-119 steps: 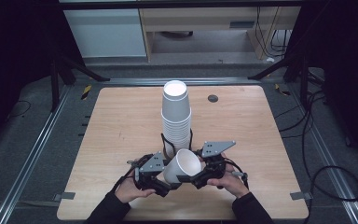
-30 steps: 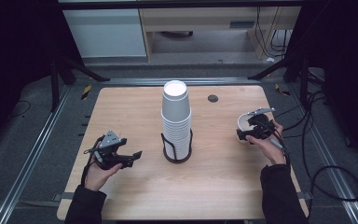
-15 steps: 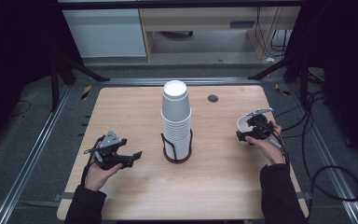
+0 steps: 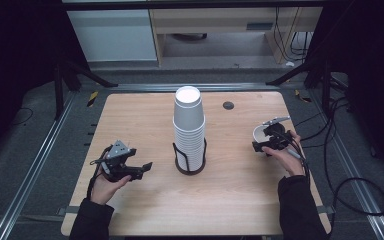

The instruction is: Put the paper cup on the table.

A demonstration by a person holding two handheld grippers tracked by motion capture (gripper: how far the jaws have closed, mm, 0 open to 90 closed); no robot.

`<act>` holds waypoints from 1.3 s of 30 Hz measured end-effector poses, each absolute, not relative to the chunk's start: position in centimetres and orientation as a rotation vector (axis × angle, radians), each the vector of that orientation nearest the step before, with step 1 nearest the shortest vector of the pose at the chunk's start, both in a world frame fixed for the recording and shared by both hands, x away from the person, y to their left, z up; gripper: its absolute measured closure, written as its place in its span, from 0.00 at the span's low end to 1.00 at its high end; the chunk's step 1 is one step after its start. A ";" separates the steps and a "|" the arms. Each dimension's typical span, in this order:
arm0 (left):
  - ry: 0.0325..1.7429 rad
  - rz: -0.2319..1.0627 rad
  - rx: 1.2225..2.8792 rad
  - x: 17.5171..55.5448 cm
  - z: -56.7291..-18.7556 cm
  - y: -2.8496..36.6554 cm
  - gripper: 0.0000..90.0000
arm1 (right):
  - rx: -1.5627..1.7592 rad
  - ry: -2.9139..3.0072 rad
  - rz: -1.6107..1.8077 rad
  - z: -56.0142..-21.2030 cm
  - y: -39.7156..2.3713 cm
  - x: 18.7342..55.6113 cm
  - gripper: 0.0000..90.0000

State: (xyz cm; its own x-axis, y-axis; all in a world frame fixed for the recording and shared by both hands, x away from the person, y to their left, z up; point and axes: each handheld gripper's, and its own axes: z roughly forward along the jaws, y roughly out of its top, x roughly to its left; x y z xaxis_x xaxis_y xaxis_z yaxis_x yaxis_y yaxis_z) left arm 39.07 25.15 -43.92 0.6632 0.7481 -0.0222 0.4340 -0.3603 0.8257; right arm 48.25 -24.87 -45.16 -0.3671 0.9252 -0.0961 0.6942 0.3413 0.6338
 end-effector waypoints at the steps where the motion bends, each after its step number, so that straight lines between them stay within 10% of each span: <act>1: 0.916 0.455 2.007 39.1 -43.9 25.2 0.18 | 1.419 2.171 0.702 -45.2 -24.9 48.3 0.09; 39: 0.913 0.457 2.001 39.0 -43.8 25.3 0.18 | 1.265 2.053 0.929 -39.3 -24.0 44.8 0.03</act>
